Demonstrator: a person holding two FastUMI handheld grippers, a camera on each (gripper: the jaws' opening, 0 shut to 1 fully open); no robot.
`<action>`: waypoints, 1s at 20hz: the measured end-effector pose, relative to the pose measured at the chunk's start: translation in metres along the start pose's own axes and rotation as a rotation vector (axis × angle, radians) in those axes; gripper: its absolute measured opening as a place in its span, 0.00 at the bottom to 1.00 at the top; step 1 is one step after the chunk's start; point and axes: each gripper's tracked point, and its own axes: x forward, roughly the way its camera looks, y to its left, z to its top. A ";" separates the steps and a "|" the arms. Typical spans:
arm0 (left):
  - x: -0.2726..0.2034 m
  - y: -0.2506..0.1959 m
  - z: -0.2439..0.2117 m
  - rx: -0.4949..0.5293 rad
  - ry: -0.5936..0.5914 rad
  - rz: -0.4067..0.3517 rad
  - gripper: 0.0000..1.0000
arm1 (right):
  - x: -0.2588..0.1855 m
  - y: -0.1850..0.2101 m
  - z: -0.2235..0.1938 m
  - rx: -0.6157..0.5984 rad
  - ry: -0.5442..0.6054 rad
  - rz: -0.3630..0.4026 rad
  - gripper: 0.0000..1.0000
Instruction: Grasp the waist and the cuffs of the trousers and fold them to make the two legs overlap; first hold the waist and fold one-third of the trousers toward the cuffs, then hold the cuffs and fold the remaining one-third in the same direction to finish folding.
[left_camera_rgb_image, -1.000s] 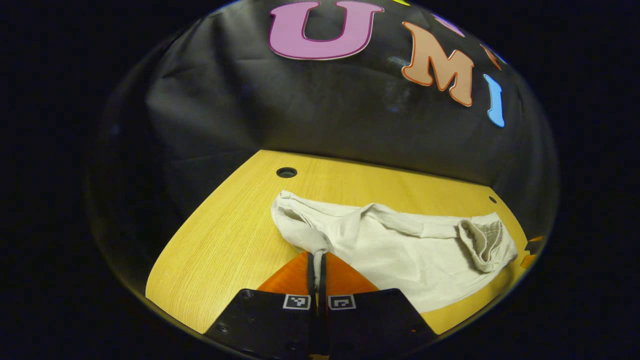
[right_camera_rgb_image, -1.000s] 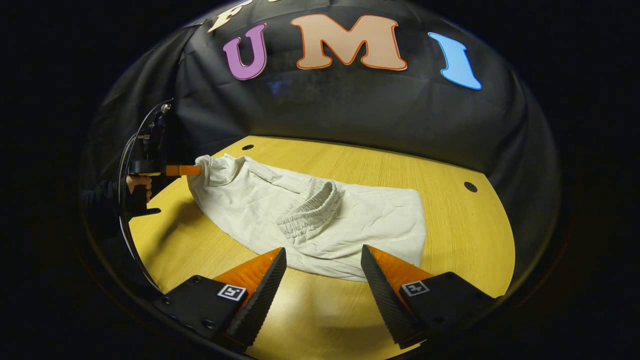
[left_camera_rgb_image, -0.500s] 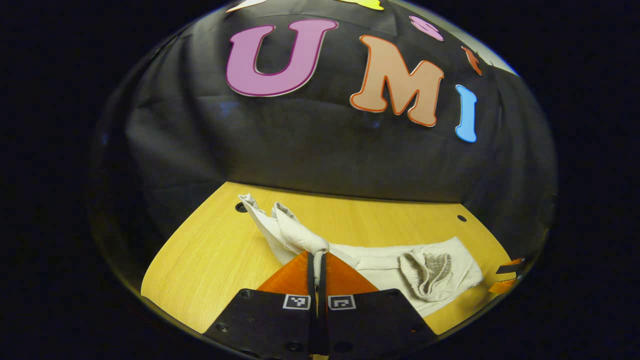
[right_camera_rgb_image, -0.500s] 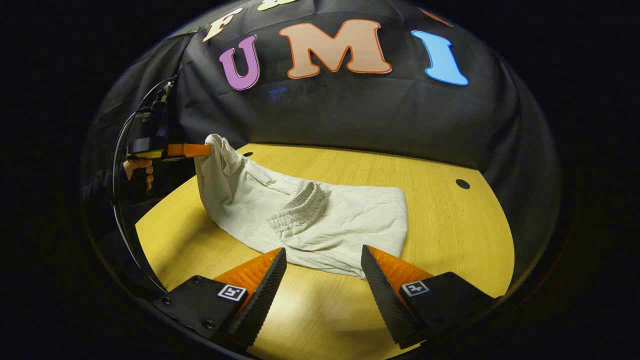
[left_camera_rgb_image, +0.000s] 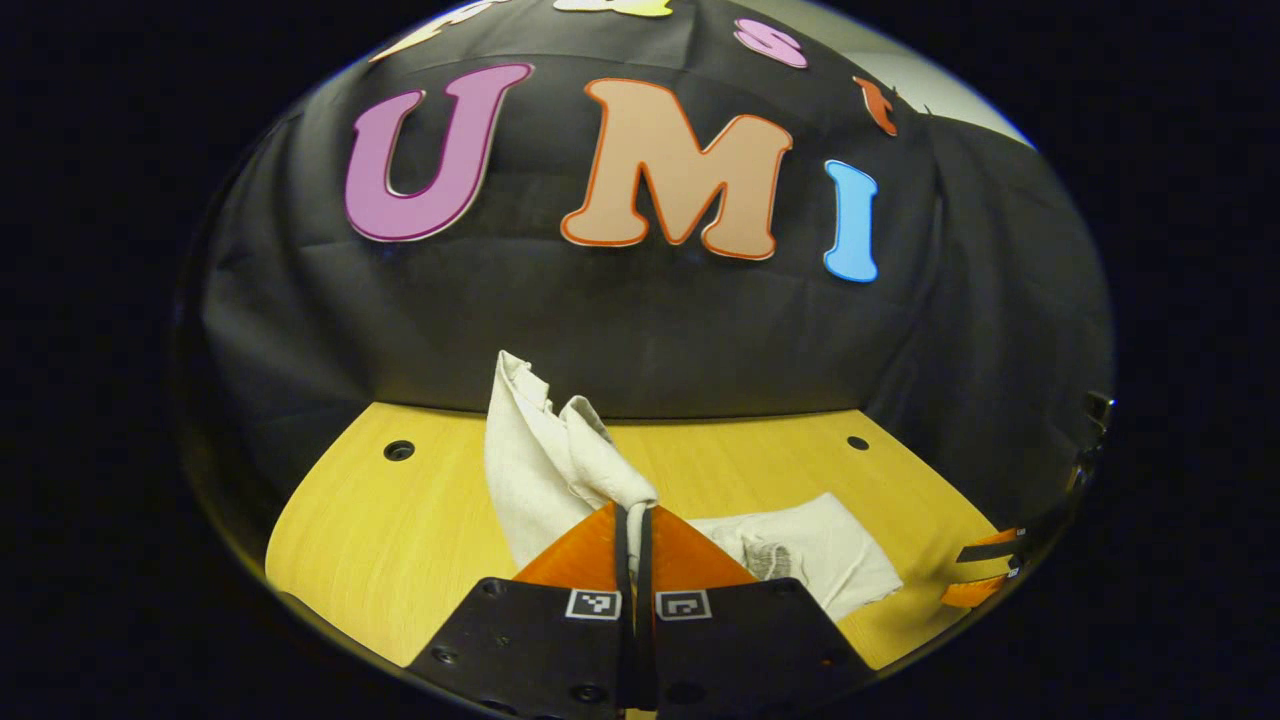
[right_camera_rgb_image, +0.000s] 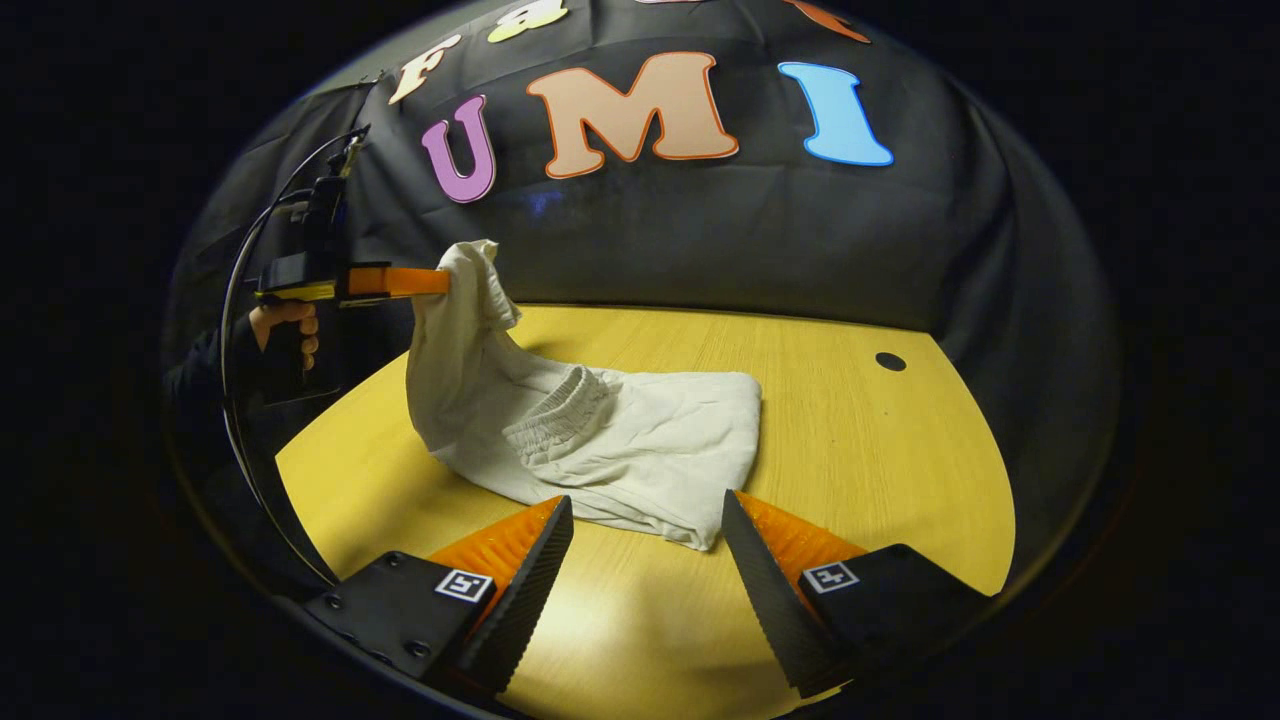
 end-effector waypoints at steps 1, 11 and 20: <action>0.002 -0.011 0.002 0.009 0.002 -0.014 0.00 | -0.003 -0.005 -0.001 0.006 -0.003 -0.002 0.92; 0.045 -0.120 -0.002 0.093 0.048 -0.164 0.00 | -0.029 -0.039 -0.010 0.050 -0.017 -0.030 0.96; 0.061 -0.199 -0.048 0.142 0.128 -0.271 0.00 | -0.036 -0.057 -0.017 0.078 -0.009 -0.044 0.96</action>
